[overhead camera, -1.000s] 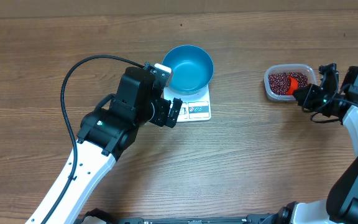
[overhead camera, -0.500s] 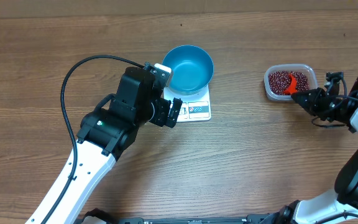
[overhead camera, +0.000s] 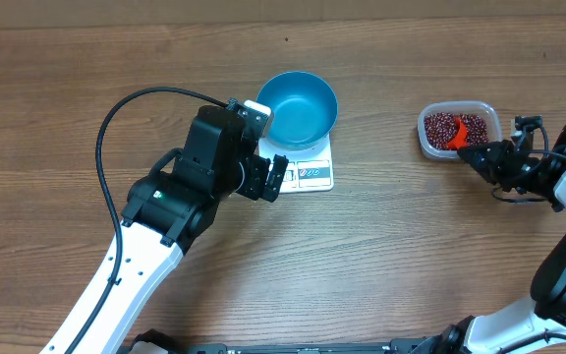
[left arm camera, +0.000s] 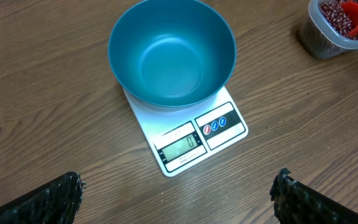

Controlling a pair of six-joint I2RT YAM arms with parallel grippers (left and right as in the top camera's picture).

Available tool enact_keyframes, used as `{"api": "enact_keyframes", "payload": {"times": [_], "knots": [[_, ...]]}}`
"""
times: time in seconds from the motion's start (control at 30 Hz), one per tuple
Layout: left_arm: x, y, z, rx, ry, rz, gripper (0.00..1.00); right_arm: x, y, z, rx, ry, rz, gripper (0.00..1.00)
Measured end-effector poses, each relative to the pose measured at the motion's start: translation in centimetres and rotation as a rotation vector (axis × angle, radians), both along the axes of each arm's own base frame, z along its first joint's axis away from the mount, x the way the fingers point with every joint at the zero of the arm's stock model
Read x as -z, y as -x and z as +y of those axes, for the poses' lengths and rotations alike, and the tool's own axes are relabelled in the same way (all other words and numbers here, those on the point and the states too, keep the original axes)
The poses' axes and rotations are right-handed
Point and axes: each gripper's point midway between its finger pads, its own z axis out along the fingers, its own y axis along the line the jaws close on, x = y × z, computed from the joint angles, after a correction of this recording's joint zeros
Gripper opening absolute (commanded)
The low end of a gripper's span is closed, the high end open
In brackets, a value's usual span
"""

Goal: Scoop item into bowl and weigh 150g on scale
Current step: 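Dip the red scoop into the beans and lift it full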

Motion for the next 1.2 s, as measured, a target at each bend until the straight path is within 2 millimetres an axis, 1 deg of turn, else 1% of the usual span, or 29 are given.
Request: {"api": "enact_keyframes", "payload": {"times": [0.23, 0.47, 0.63, 0.97, 1.2], "knots": [[0.0, 0.0, 0.0, 0.0, 0.0, 0.0, 1.0, -0.8, 0.2, 0.2, -0.003, -0.067, -0.021, 0.04], [0.0, 0.0, 0.0, 0.0, 0.0, 0.0, 0.99, -1.2, 0.8, -1.4, 0.047, -0.106, -0.022, 0.04], [0.0, 0.0, 0.0, 0.0, 0.0, 0.0, 1.0, -1.5, 1.1, -2.1, 0.069, -0.134, -0.025, 0.04], [0.0, 0.0, 0.0, 0.0, 0.0, 0.0, 1.0, -3.6, 1.3, -1.7, 0.053, -0.251, -0.093, 0.04], [0.0, 0.0, 0.0, 0.0, 0.0, 0.0, 0.99, -5.2, 1.4, -1.0, 0.028, -0.343, -0.141, 0.04]]}}
